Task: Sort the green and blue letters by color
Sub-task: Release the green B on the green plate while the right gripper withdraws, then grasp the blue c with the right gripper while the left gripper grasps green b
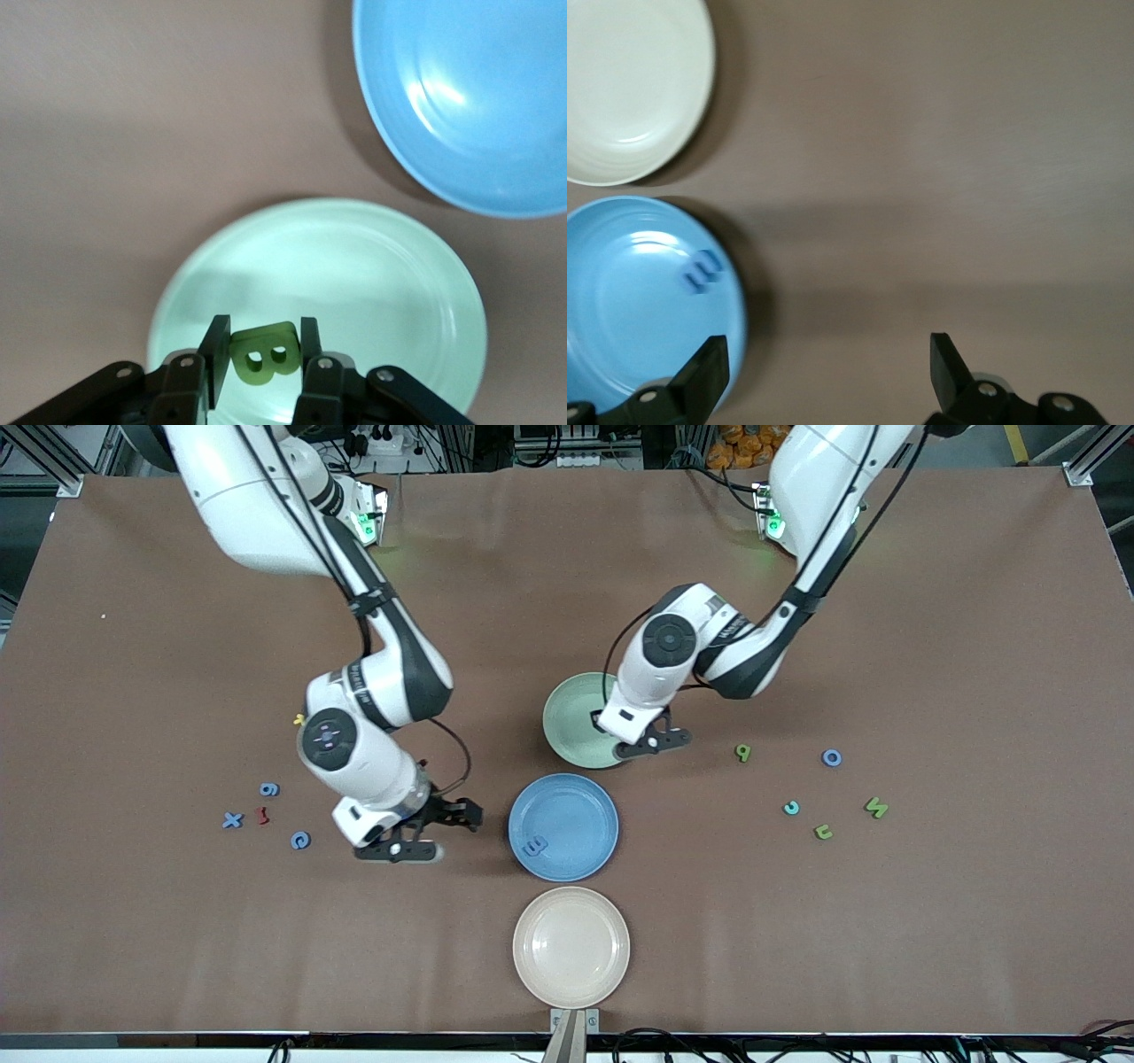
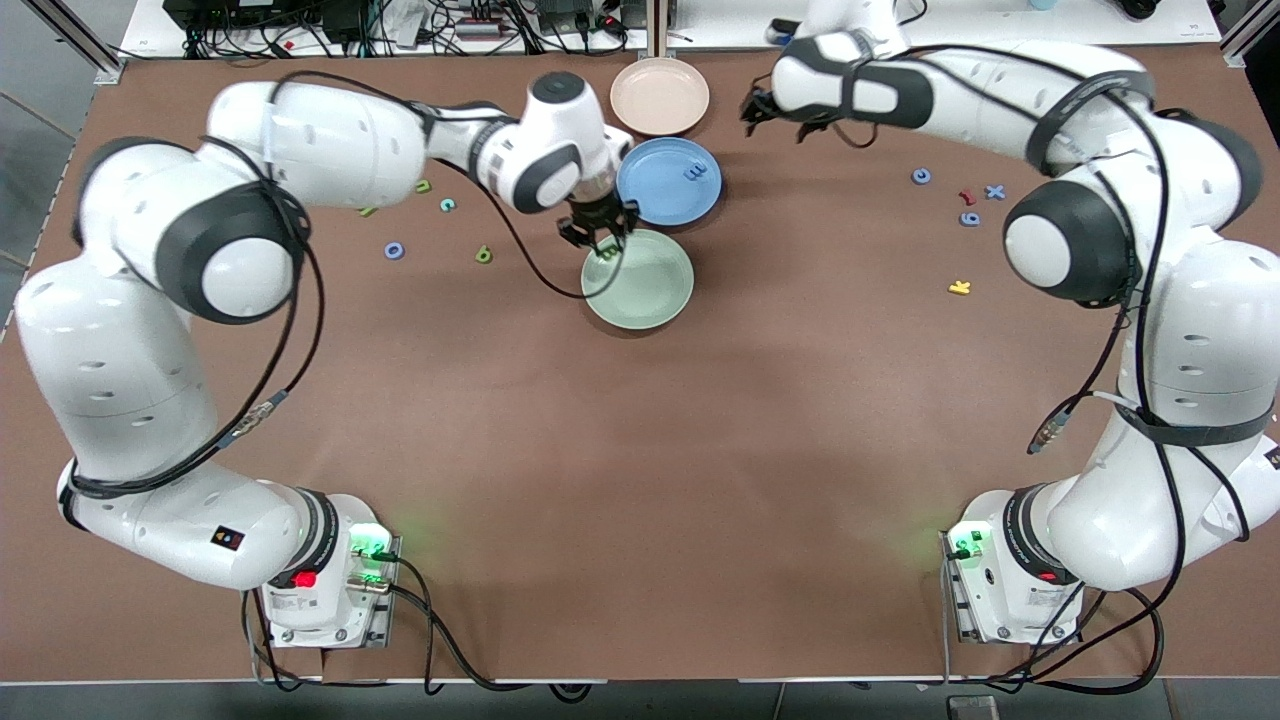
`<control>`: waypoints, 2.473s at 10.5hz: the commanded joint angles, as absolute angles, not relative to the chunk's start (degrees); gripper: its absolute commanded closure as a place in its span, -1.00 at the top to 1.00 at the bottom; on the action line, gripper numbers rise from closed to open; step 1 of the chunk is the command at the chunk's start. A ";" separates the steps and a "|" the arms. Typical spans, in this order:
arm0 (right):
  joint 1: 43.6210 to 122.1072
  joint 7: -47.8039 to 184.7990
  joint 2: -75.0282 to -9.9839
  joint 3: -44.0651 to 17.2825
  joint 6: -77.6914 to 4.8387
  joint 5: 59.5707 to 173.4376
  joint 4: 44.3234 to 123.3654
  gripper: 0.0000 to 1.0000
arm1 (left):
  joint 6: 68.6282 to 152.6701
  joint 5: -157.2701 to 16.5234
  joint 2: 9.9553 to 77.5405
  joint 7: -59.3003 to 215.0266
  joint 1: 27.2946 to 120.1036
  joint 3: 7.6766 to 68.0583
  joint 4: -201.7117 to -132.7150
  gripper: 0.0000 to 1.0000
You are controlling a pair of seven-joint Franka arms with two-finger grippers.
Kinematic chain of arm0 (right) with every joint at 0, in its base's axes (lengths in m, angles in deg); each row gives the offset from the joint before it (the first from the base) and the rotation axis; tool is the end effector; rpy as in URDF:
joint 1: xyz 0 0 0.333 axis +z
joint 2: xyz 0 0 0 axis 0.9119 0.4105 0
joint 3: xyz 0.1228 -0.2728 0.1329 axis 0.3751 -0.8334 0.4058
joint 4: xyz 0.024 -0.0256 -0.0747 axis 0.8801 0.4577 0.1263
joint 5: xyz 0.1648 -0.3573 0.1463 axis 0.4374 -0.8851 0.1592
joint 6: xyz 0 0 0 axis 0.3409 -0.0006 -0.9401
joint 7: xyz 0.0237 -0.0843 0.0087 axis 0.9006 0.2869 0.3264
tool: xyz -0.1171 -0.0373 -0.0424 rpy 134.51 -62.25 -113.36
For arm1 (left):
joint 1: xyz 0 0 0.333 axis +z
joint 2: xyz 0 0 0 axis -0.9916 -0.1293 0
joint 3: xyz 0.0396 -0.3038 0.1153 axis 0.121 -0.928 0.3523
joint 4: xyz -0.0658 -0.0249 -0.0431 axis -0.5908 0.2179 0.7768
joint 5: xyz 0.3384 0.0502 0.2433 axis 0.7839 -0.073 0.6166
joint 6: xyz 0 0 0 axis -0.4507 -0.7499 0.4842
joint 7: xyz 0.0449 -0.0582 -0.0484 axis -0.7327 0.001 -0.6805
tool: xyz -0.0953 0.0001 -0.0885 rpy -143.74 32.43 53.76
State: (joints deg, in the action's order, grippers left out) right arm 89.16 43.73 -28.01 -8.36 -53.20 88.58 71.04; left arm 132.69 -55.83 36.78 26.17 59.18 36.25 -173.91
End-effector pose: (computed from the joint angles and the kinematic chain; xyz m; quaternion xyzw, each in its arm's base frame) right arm 0.6970 0.3027 0.2623 -0.9955 0.0193 -0.0442 0.0813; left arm 0.4970 -0.4518 0.1993 0.9908 0.1205 -0.0333 0.0525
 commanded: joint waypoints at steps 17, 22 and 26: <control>66.73 83.07 -28.44 -9.52 -66.86 85.28 88.70 1.00 | 118.64 -48.92 42.82 55.92 69.65 39.76 -172.43 1.00; 67.70 82.45 -28.18 -9.52 -69.78 85.37 90.29 0.96 | 126.69 -45.56 45.36 67.59 79.03 38.09 -181.90 1.00; 69.10 80.96 -27.48 -9.52 -71.01 85.46 90.29 0.64 | 134.45 -45.65 45.46 68.85 83.28 35.10 -189.04 1.00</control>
State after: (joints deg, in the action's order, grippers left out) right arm 68.51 82.42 -27.46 -9.54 -69.43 85.35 89.38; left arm 130.97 -46.85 43.07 68.96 82.70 36.62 -184.15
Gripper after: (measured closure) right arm 0.172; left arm 0.000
